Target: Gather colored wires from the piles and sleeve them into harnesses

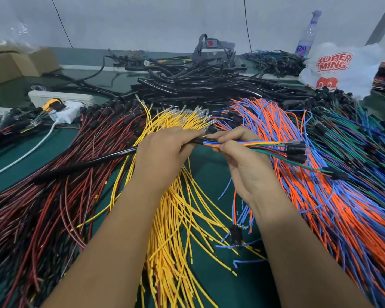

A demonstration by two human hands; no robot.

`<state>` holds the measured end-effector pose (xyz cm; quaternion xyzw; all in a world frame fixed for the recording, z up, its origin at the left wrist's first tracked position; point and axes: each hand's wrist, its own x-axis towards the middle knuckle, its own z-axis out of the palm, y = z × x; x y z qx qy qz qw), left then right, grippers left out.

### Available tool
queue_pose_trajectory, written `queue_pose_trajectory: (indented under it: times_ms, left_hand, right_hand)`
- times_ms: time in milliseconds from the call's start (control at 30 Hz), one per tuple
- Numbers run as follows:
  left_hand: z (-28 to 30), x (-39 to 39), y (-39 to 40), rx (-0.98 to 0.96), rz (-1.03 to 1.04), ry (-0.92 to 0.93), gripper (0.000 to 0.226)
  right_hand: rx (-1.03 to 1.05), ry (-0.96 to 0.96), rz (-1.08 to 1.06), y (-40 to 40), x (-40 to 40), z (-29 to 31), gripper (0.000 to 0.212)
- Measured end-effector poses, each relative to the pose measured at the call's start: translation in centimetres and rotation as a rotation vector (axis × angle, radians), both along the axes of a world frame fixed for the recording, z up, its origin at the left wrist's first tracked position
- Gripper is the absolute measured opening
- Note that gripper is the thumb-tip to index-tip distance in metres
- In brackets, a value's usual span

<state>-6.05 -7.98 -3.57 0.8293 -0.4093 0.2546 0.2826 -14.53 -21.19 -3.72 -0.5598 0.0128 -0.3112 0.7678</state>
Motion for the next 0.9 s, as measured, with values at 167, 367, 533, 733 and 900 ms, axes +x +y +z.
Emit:
queue_pose_trajectory:
  times_ms: [167,367,533,733,900]
  left_hand:
    - [-0.3,0.1,0.1,-0.021,-0.030,-0.009,0.026]
    - [0.0,0.2,-0.4,-0.049,-0.054,-0.123,0.030]
    - [-0.1,-0.1,-0.5,-0.003,-0.103,-0.072,0.031]
    - [-1.0,-0.6,-0.8,0.092,-0.117,0.122,0.015]
    - [-1.0,0.2,-0.6,0.049,-0.128,0.375,0.027]
  right_hand:
    - [-0.057,0.055,-0.033,-0.1,0.1,-0.1,0.022]
    - [-0.078,0.134,-0.129,-0.1,0.4,-0.4,0.033]
    - [-0.054,0.217,-0.185,0.0,0.5,-0.4,0.029]
    - [-0.034,0.303,-0.114,0.5,0.4,-0.2,0.022]
    - [0.453,0.119,-0.026,-0.3,0.5,0.3,0.008]
